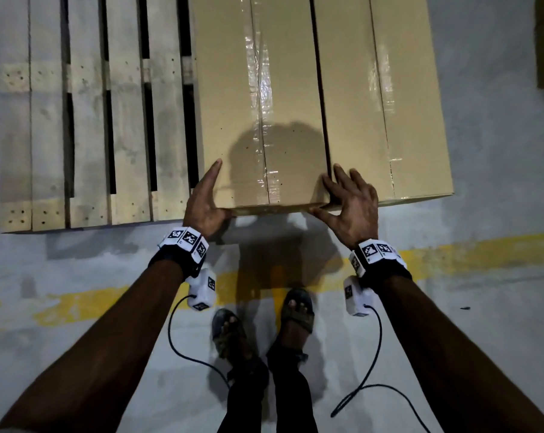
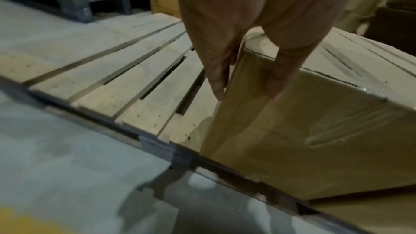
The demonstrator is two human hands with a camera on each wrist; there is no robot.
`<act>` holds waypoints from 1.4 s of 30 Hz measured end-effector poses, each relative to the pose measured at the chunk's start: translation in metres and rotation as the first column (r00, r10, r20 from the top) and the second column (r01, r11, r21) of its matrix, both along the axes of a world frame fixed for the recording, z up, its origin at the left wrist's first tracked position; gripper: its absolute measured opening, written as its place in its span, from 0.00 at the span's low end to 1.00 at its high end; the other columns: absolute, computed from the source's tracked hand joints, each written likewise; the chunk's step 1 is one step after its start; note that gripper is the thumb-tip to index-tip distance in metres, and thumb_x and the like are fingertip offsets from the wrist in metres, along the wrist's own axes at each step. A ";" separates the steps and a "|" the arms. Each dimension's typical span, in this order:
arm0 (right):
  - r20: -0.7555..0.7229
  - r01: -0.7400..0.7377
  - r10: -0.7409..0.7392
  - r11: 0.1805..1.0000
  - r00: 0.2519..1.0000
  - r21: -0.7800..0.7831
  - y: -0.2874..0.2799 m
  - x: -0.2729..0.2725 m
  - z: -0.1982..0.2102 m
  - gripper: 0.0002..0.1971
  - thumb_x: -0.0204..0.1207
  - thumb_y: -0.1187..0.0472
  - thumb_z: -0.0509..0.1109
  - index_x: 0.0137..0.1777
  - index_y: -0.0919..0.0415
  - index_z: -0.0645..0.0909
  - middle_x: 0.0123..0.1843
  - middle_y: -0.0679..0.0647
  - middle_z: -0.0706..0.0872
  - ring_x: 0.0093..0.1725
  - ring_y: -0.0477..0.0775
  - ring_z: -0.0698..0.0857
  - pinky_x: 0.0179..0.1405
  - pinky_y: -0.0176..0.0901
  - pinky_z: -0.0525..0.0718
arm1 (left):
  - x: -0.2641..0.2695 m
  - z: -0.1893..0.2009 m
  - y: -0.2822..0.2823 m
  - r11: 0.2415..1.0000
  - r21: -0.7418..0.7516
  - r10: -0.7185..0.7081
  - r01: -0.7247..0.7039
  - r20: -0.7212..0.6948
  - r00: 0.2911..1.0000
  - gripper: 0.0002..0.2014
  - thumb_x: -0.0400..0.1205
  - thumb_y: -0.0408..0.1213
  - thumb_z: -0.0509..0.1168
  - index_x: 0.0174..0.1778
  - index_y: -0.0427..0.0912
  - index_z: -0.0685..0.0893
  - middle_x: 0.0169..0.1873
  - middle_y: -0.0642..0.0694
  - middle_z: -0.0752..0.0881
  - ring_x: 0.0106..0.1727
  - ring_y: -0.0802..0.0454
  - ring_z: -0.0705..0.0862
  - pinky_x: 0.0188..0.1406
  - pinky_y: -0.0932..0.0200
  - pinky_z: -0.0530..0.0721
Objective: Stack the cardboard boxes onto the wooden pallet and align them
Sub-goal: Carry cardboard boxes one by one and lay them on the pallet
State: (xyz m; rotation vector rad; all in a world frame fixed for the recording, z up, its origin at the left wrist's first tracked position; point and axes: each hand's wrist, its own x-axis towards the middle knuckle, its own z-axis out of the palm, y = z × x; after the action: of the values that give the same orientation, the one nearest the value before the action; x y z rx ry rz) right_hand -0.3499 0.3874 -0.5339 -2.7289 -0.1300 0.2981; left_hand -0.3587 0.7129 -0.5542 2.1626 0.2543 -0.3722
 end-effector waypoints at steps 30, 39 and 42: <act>-0.003 0.069 -0.070 0.965 0.998 0.253 0.003 -0.016 0.015 0.37 0.71 0.57 0.83 0.81 0.45 0.77 0.69 0.54 0.87 0.71 0.61 0.79 0.72 0.61 0.78 | -0.011 0.009 -0.007 0.993 0.111 0.026 -0.029 0.023 0.999 0.58 0.71 0.32 0.85 0.92 0.56 0.57 0.87 0.51 0.67 0.85 0.45 0.71 0.82 0.56 0.68; -0.016 0.048 -0.046 0.965 0.999 0.259 0.004 -0.021 0.010 0.47 0.68 0.63 0.85 0.87 0.48 0.68 0.89 0.50 0.67 0.84 0.57 0.70 0.80 0.68 0.73 | -0.009 0.009 -0.013 0.990 0.142 -0.020 0.013 0.043 0.999 0.57 0.72 0.29 0.84 0.92 0.51 0.56 0.88 0.48 0.65 0.87 0.45 0.67 0.85 0.45 0.68; -0.024 0.036 -0.032 0.980 0.999 0.197 0.003 -0.021 0.008 0.44 0.70 0.66 0.82 0.86 0.48 0.69 0.88 0.49 0.68 0.82 0.58 0.72 0.80 0.64 0.74 | -0.008 0.008 -0.014 0.991 0.132 -0.006 0.001 0.042 0.999 0.57 0.72 0.30 0.84 0.92 0.50 0.57 0.88 0.48 0.65 0.87 0.46 0.67 0.86 0.47 0.67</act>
State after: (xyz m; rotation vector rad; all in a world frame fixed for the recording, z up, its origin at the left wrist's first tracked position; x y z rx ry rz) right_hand -0.3705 0.3904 -0.5256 -2.5282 -0.1016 0.2871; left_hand -0.3671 0.6986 -0.5461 2.2981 0.2577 -0.3189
